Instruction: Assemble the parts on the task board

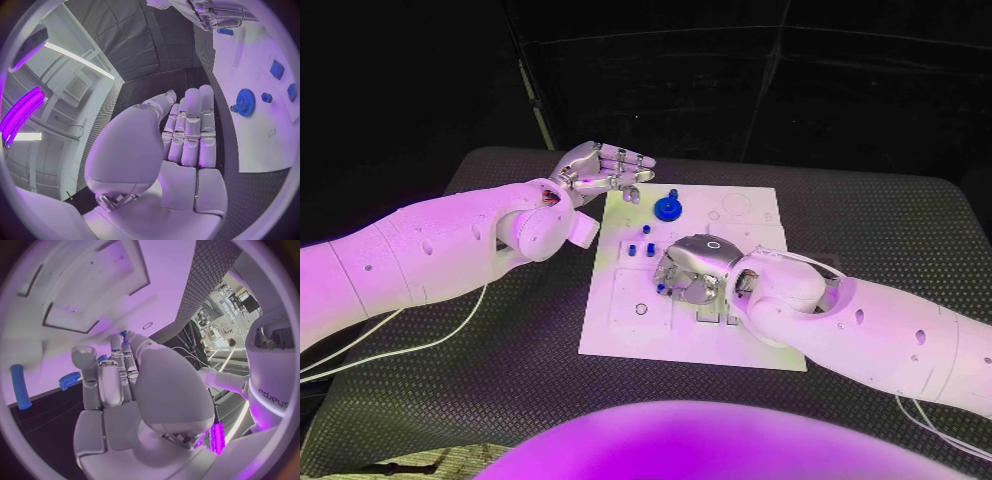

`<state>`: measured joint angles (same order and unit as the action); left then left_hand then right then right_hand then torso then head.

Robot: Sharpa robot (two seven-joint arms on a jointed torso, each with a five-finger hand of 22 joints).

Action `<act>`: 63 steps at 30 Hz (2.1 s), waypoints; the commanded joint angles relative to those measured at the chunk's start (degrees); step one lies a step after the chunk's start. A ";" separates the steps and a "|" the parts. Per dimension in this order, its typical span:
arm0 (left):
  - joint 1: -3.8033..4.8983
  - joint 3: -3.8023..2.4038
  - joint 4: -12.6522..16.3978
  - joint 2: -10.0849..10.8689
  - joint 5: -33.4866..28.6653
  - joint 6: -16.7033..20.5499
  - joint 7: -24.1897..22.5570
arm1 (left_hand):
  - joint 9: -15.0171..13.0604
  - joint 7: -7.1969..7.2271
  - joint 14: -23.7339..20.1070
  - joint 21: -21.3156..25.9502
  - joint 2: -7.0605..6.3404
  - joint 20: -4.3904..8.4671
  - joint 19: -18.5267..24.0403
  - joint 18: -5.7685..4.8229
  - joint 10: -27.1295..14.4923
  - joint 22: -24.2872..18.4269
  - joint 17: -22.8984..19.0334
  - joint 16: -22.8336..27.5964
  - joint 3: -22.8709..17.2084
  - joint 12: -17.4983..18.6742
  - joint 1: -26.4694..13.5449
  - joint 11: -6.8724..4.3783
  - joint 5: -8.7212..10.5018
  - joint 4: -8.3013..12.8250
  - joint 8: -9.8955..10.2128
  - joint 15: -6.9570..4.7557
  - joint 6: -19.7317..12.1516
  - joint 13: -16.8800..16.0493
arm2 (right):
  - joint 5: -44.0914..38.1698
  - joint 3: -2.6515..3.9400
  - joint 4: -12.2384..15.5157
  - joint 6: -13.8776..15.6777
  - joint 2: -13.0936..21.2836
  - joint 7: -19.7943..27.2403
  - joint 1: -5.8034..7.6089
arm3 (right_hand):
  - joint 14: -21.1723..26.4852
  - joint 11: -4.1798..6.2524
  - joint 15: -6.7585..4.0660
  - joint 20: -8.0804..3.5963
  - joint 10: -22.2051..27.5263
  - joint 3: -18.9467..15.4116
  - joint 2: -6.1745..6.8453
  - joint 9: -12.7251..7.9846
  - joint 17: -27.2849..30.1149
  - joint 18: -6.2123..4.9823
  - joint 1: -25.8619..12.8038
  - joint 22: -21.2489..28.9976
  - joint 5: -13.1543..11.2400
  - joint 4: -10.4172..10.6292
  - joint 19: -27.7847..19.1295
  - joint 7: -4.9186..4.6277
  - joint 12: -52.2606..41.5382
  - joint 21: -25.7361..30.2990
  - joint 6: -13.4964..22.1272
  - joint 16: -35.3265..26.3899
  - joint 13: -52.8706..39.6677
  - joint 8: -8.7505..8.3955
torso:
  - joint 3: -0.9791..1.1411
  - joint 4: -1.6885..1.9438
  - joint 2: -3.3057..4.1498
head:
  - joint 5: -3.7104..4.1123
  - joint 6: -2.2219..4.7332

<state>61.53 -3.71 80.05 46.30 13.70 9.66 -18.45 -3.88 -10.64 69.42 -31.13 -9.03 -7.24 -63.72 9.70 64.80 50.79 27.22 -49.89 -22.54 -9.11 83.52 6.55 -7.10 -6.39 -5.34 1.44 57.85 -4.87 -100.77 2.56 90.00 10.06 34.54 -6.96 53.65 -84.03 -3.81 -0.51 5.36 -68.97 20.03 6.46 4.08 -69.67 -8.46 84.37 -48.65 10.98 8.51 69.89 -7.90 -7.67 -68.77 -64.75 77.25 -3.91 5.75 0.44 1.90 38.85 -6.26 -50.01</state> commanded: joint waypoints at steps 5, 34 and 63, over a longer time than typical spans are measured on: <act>0.11 -0.08 -0.02 -0.06 -0.26 -0.76 -0.01 | 0.06 -0.14 -0.40 0.27 0.41 0.02 0.57 0.69 -0.58 -0.09 -0.05 0.38 -0.04 -0.20 -0.19 0.00 0.18 0.25 0.14 0.09 -0.40 -0.01 | -1.61 -0.16 -0.09 0.16 0.05 -1.57 -0.04 | -2.49 -2.08 1.38 1.17 4.75 -1.13 2.28 -0.52 0.17 0.64 -3.00 1.48 0.44 0.71 -1.47 -1.83 2.40 1.13 5.75 0.05 0.24 -2.34 | -0.01 0.01 -0.04 | 0.04 0.01; 0.10 -0.07 -0.23 0.56 -0.26 -1.03 0.24 | 0.06 -0.15 -0.42 0.31 0.41 0.00 0.59 0.69 -0.66 -0.12 -0.08 0.41 -0.03 -0.23 -0.27 0.01 0.18 0.24 0.14 0.10 -0.44 -0.01 | 1.03 5.19 8.74 2.96 11.81 -7.20 0.60 | -0.61 -3.25 2.44 2.48 15.60 -12.06 2.96 -0.27 4.87 -0.89 -3.38 9.95 -0.98 -0.32 -6.44 -0.72 0.41 6.84 12.20 -2.26 -0.04 -2.06 | -0.04 -0.09 -0.07 | 1.40 0.01; 0.10 -0.07 -0.39 0.44 -0.26 -1.15 0.32 | 0.06 -0.17 -0.46 0.39 0.42 -0.02 0.63 0.70 -0.77 -0.17 -0.15 0.47 -0.03 -0.31 -0.36 0.03 0.18 0.28 0.14 0.12 -0.52 -0.01 | -1.13 6.07 5.83 -6.67 12.46 -11.37 1.23 | -0.95 -1.52 0.89 1.12 9.81 -14.71 -3.92 0.25 7.07 -0.69 4.17 9.69 -4.57 1.20 -4.00 -0.82 -8.17 7.15 6.74 -2.88 0.27 -0.35 | -0.03 -0.11 -0.02 | 1.50 0.01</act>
<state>61.53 -3.70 79.61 46.77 13.69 9.12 -17.97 -3.88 -10.85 69.42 -31.11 -8.99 -7.23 -63.33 9.70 64.38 50.67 27.12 -49.66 -22.54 -9.10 83.48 6.55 -7.10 -6.39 -5.34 1.44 57.64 -4.87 -101.17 8.59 95.82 4.41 47.07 -17.91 54.78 -83.94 -5.31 0.79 6.47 -58.91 5.16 2.77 4.27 -62.77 -9.37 88.61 -38.86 6.55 9.71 65.55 -8.71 -15.76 -61.49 -57.82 74.56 -3.71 5.10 0.40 1.86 38.83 -4.78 -50.02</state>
